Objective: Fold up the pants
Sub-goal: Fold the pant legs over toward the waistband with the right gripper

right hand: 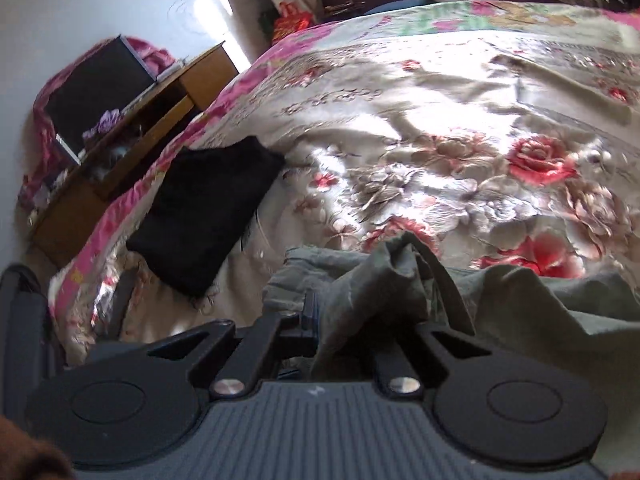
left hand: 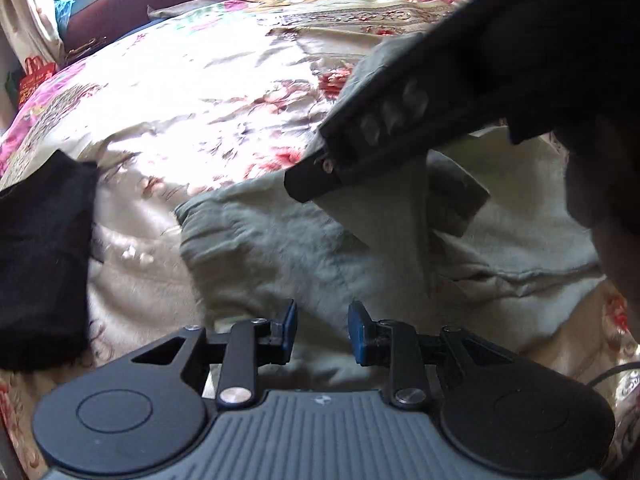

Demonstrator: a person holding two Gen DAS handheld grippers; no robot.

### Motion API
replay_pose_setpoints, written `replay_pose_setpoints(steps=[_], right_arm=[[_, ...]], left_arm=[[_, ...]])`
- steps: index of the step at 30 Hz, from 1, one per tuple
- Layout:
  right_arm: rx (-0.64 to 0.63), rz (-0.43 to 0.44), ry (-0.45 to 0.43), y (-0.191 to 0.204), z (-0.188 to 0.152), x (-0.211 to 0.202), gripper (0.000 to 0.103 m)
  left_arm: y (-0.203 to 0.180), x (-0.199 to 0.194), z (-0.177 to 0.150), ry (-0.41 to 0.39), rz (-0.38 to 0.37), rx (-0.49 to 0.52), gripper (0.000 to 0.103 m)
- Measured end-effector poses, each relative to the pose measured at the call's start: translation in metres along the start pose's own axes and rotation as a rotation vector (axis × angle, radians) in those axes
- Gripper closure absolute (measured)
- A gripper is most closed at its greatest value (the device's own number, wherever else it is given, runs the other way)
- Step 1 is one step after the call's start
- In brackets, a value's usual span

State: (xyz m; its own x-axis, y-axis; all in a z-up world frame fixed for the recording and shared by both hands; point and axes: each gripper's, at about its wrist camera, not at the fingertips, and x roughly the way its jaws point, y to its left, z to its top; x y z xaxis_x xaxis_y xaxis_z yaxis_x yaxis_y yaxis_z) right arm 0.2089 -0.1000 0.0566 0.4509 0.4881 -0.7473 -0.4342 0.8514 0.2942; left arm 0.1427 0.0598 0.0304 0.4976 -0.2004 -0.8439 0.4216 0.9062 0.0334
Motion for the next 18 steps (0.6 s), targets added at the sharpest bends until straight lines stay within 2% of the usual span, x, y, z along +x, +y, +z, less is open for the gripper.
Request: replay_pose_setpoints(steps=[3, 5, 7, 11, 14, 18], right_arm=[[-0.235, -0.015, 0.093, 0.034, -0.011, 0.015, 0.098], [-0.4, -0.039, 0.118, 0.052, -0.021, 0.018, 0.097], [-0.55, -0.059, 0.193, 0.063, -0.029, 0.024, 0.097], [-0.606, -0.04, 0.222, 0.066, -0.021, 0.026, 0.091], [-0.628, -0.013, 0.199, 0.067, -0.006, 0.027, 0.082], [-0.676, 0.022, 0.16, 0.072, 0.007, 0.029, 0.077]], left_arm=[[0.009, -0.003, -0.017, 0.014, -0.015, -0.03, 0.061], [0.011, -0.006, -0.023, -0.002, -0.03, -0.042, 0.059], [0.012, -0.007, -0.022, -0.013, -0.039, -0.055, 0.059], [0.017, -0.009, -0.026, -0.032, -0.062, -0.07, 0.057], [0.022, -0.012, -0.028, -0.042, -0.069, -0.092, 0.057], [0.027, -0.015, -0.026, -0.064, -0.086, -0.143, 0.057]])
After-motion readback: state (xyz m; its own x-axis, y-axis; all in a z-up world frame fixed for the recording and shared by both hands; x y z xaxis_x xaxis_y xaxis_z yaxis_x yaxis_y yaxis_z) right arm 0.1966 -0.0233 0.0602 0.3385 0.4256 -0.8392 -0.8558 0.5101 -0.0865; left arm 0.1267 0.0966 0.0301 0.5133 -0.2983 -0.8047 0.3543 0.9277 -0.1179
